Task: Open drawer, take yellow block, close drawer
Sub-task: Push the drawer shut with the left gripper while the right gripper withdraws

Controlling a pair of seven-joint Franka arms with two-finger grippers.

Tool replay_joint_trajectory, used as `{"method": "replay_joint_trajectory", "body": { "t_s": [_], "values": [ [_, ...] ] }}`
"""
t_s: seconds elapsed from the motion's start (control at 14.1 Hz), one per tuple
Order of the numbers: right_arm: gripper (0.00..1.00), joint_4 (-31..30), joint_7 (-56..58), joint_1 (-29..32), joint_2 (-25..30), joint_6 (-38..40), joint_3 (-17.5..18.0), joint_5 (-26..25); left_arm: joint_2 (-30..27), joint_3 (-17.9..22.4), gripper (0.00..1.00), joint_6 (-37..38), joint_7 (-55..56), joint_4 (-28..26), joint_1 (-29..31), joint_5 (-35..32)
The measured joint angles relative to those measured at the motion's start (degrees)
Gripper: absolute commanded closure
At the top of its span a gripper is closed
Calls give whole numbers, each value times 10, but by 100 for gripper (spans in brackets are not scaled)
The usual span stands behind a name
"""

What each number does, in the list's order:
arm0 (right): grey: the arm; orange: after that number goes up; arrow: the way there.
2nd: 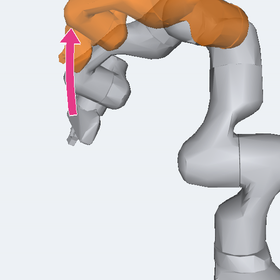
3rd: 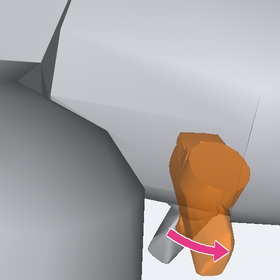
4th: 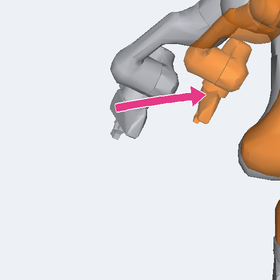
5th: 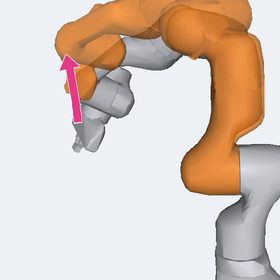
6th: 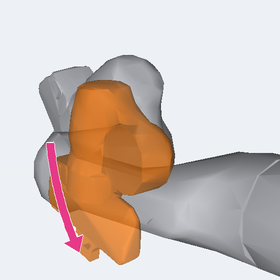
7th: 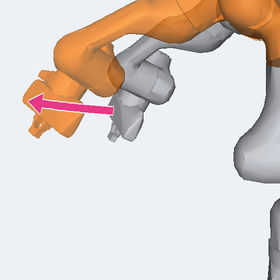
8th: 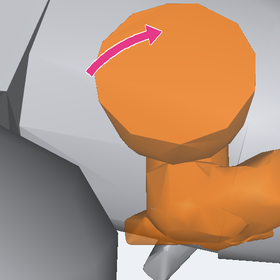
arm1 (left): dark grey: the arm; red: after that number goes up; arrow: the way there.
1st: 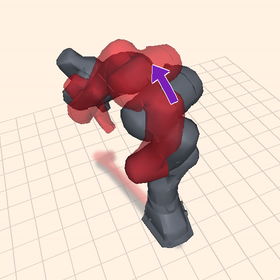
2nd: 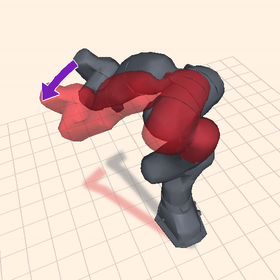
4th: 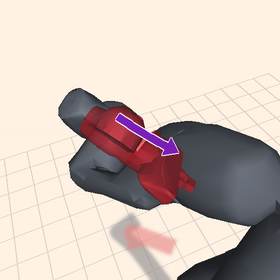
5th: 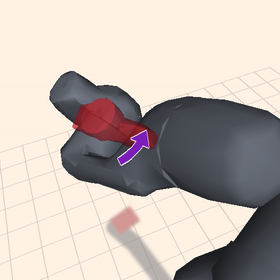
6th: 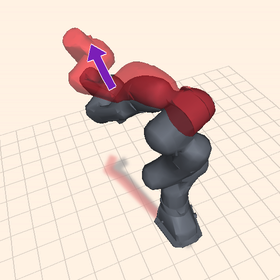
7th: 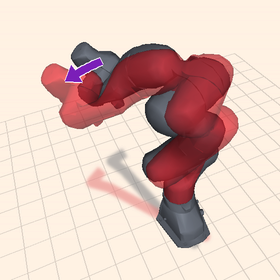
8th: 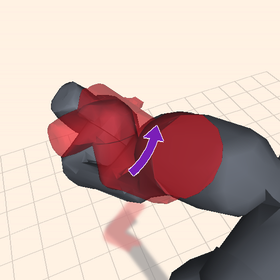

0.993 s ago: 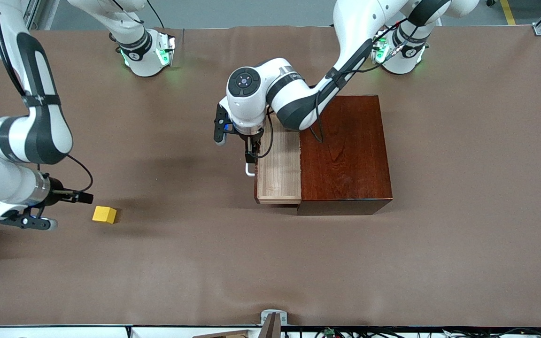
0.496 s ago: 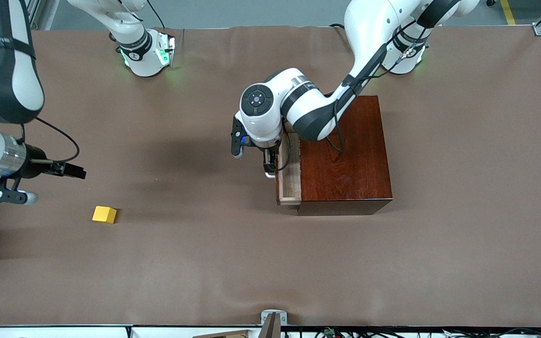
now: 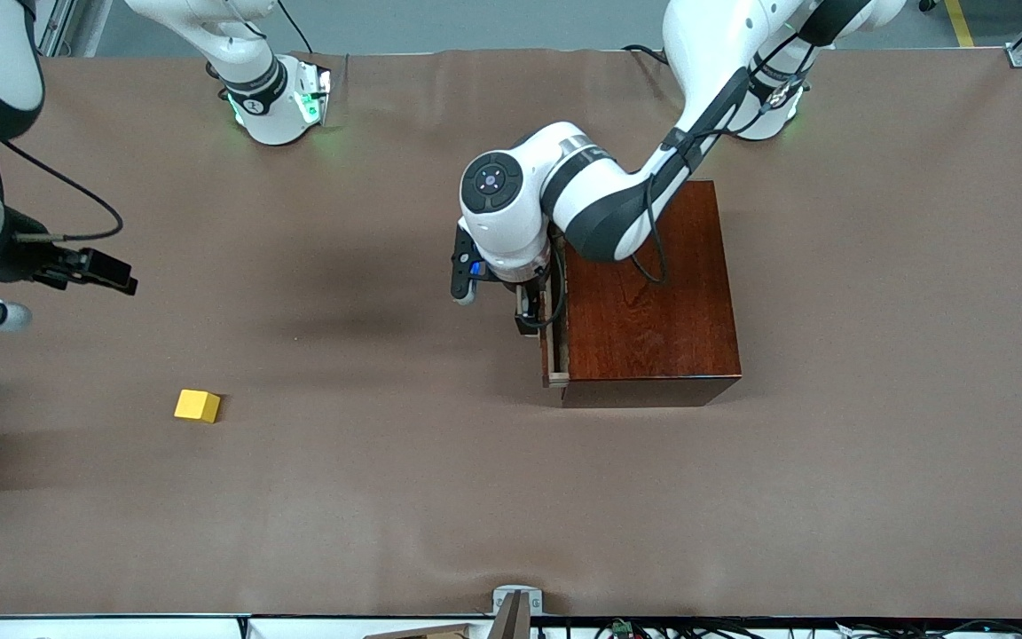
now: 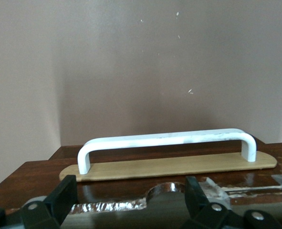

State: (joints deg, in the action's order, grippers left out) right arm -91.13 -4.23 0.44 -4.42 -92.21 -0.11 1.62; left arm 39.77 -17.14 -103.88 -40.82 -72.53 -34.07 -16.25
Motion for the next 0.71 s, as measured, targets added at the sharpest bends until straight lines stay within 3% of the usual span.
{"method": "replay_joint_trajectory", "body": {
  "t_s": [0.21, 0.43, 0.71],
  "values": [
    [0, 0, 28, -4, 28, 31, -20, 0, 0, 0, 0, 4, -1, 0, 2, 0],
    [0, 1, 30, -5, 47, 78, -21, 0, 0, 0, 0, 4, 0, 0, 3, 0],
    [0, 0, 24, -7, 52, 82, -20, 0, 0, 0, 0, 4, 0, -2, 3, 0]
  ]
}}
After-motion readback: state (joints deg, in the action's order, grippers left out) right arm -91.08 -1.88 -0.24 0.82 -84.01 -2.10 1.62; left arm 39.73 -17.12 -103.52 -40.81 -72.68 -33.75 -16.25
